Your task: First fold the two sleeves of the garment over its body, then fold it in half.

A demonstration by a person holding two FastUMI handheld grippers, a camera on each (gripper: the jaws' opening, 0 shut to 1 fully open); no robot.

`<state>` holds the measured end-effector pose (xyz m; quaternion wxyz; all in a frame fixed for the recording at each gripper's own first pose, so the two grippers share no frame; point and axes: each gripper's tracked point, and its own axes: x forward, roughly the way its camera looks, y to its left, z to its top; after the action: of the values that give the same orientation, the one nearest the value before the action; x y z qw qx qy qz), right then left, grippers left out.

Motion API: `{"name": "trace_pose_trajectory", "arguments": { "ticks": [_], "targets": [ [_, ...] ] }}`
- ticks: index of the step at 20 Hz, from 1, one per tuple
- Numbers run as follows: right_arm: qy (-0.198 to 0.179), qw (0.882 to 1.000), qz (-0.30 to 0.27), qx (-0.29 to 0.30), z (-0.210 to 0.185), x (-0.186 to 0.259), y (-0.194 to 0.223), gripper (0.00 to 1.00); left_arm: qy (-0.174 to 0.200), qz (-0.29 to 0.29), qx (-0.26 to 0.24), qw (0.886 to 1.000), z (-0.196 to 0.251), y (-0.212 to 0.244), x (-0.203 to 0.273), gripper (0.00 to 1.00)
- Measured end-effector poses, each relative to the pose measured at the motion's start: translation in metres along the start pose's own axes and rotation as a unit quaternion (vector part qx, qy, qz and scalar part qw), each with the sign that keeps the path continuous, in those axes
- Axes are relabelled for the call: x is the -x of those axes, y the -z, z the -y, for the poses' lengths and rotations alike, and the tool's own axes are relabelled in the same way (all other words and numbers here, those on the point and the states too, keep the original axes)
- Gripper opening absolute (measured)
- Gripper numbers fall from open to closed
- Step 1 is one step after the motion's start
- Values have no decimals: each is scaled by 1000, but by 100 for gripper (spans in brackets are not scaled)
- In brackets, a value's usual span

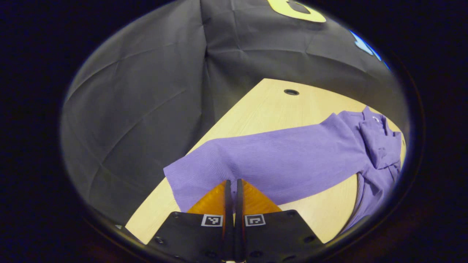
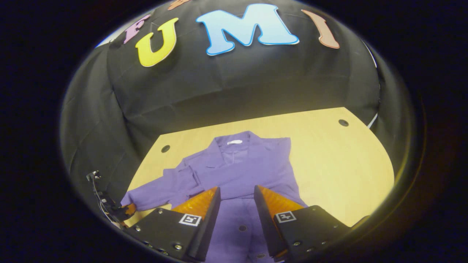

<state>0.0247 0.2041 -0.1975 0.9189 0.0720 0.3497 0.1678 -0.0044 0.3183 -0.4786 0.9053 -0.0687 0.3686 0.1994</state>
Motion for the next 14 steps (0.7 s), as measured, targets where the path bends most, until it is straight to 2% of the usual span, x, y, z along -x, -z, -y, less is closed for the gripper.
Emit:
{"name": "trace_pose_trajectory", "arguments": {
  "ticks": [4, 8, 14],
  "targets": [
    [20, 1000, -17, -7, 30, 15, 19, 59, 3, -2, -19, 1000, 0, -4, -1, 8],
    [42, 997, -64, 8, 66, 34, 64, 59, 18, 18, -33, 999, 11, -31, 8, 7],
    [57, 990, -128, 15, 101, 69, 127, 59, 55, 56, -62, 995, 60, -79, 27, 7]
  ]
}}
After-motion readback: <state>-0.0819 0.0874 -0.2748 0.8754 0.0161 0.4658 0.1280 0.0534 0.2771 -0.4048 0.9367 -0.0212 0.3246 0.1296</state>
